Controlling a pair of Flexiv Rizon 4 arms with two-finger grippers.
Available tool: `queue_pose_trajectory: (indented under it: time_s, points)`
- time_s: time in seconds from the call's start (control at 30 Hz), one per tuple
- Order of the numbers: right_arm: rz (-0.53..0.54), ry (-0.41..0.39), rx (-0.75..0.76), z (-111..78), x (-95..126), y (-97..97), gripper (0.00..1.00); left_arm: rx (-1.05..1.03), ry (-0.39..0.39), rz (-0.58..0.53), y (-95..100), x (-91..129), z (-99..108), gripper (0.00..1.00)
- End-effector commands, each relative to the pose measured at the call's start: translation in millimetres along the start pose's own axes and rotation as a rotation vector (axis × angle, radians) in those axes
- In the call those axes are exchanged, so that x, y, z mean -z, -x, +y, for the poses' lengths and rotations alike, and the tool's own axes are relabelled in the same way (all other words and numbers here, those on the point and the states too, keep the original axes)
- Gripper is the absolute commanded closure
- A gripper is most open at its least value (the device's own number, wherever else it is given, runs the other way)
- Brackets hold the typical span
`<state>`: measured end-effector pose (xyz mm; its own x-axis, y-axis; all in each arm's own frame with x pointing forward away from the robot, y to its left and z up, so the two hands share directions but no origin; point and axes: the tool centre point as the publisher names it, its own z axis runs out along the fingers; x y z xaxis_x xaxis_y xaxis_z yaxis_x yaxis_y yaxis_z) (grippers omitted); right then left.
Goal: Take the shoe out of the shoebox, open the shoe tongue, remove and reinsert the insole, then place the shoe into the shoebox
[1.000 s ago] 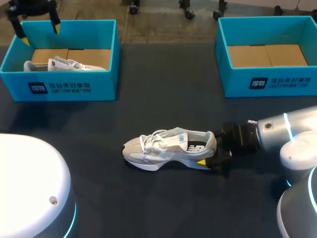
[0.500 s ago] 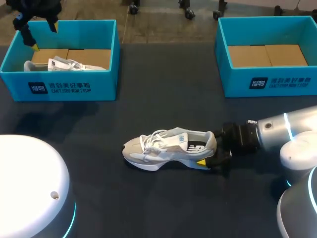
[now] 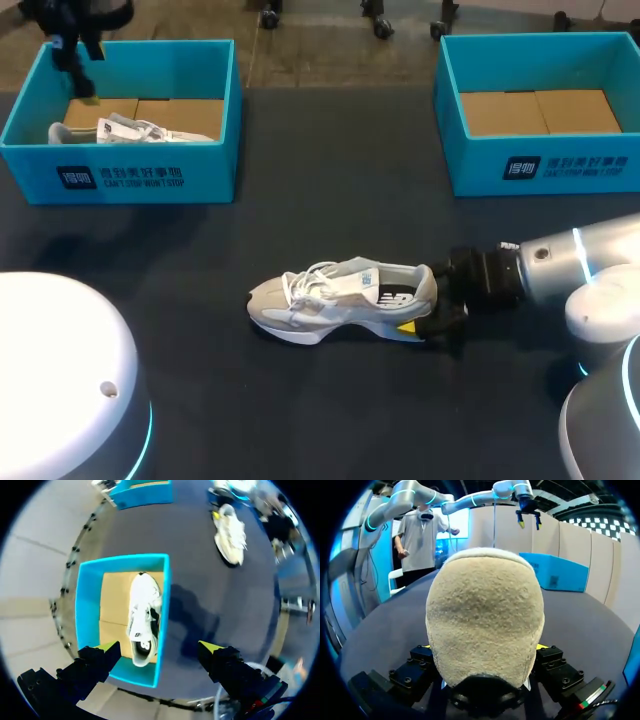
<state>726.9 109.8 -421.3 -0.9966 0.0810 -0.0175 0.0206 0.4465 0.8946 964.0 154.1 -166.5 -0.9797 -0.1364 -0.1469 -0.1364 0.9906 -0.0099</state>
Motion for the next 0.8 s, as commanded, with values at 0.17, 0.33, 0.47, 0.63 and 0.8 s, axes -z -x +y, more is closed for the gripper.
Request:
queue_pose_trajectory:
  time_s: [0.17, 0.33, 0.47, 0.63, 0.8]
  points:
    - [-0.002, -0.003, 0.000, -0.6, -1, 0.4, 1.00, 0.757, 0.076, -0.126, -33.7, 4, -28, 0.00]
    - [-0.002, -0.003, 0.000, -0.6, -1, 0.4, 1.00, 0.966, 0.125, -0.141, -51.1, -1, -50, 0.00]
    - [-0.002, -0.003, 0.000, -0.6, -1, 0.4, 1.00, 1.110, 0.136, -0.112, -65.7, -1, -73, 0.00]
    - [-0.002, -0.003, 0.000, -0.6, -1, 0.4, 1.00, 1.267, 0.155, -0.115, -80.1, -2, -100, 0.00]
    - [-0.002, -0.003, 0.000, -0.6, -1, 0.4, 1.00, 1.394, 0.160, -0.089, -98.3, -3, -130, 0.00]
